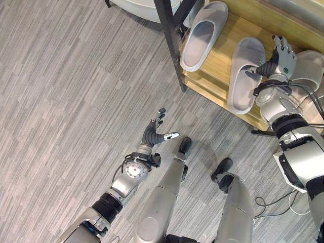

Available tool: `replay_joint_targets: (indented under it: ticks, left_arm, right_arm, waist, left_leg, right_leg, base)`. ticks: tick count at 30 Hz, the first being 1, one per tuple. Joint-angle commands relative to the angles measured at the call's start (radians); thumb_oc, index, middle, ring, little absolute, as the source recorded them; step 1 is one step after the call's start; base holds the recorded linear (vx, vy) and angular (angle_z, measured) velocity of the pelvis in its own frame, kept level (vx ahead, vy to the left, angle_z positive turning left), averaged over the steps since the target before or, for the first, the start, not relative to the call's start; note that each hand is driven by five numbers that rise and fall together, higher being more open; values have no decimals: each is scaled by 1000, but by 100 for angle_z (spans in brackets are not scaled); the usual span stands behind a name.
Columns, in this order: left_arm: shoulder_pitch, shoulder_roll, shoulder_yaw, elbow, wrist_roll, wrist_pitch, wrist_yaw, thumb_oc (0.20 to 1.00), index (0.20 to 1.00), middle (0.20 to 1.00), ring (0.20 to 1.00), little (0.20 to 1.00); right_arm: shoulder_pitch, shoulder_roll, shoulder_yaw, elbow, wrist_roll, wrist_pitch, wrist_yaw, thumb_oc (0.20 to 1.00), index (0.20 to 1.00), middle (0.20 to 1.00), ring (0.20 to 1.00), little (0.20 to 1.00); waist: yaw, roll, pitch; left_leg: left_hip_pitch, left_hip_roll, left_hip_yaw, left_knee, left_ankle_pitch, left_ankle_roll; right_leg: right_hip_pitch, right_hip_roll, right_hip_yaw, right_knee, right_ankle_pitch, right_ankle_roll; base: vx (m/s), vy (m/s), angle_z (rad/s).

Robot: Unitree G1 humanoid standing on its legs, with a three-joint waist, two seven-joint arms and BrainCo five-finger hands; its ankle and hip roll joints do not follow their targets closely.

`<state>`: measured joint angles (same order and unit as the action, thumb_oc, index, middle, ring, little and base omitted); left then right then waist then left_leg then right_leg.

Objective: Arrange the slippers neatly on the shoe rack.

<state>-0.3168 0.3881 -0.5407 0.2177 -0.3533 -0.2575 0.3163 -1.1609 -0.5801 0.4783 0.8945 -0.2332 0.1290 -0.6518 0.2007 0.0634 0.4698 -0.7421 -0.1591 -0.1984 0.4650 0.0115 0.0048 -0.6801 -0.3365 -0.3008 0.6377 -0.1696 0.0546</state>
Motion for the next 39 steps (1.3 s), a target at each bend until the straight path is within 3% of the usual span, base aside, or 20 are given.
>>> replay_joint_targets:
  ticks: [1, 5, 12, 31, 39]
  left_arm:
    - [-4, 0, 29, -32, -19, -44, -1, 1000, 1000, 1000, 1000, 1000]
    - [0, -3, 33, -23, -15, -36, -6, 1000, 1000, 1000, 1000, 1000]
    - [13, -12, 50, -17, 2, -19, -6, 1000, 1000, 1000, 1000, 1000]
    - [7, -8, 44, -5, 13, -8, 0, 1000, 1000, 1000, 1000, 1000]
    - [-14, -10, 33, 4, 17, -5, 22, 1000, 1000, 1000, 1000, 1000]
  right_arm:
    - [-43, -53, -8, -46, 11, -33, -58, 1000, 1000, 1000, 1000, 1000]
    - [0, -22, -68, -146, 15, -31, -80, 1000, 1000, 1000, 1000, 1000]
    - [158, 105, -179, -325, 62, -74, -101, 1000, 1000, 1000, 1000, 1000]
    - [187, 215, -169, -258, 180, -127, -54, 1000, 1000, 1000, 1000, 1000]
    - [189, 298, -198, -190, 320, -157, -54, 1000, 1000, 1000, 1000, 1000]
  waist:
    - [5, 8, 4]
    - [-9, 9, 5]
    - [-40, 23, 11]
    - [-47, 23, 11]
    - [-42, 32, 16]
  left_leg:
    - [76, -2, 17, 30, -223, 40]
    - [96, 3, 30, 18, -221, 41]
    - [112, 5, 48, 11, -222, 48]
    - [101, 3, 50, -2, -215, 54]
    - [96, 0, 49, -4, -216, 55]
  right_leg:
    - [138, 25, 14, -43, -111, 5]
    - [144, 31, 31, -49, -104, 7]
    - [150, 35, 50, -55, -99, 8]
    - [139, 35, 47, -63, -84, 12]
    - [134, 34, 43, -64, -82, 13]
  base:
    - [-31, -6, -7]
    - [-27, -6, -8]
    - [-13, 11, -16]
    - [-2, 1, -1]
    - [0, 0, 0]
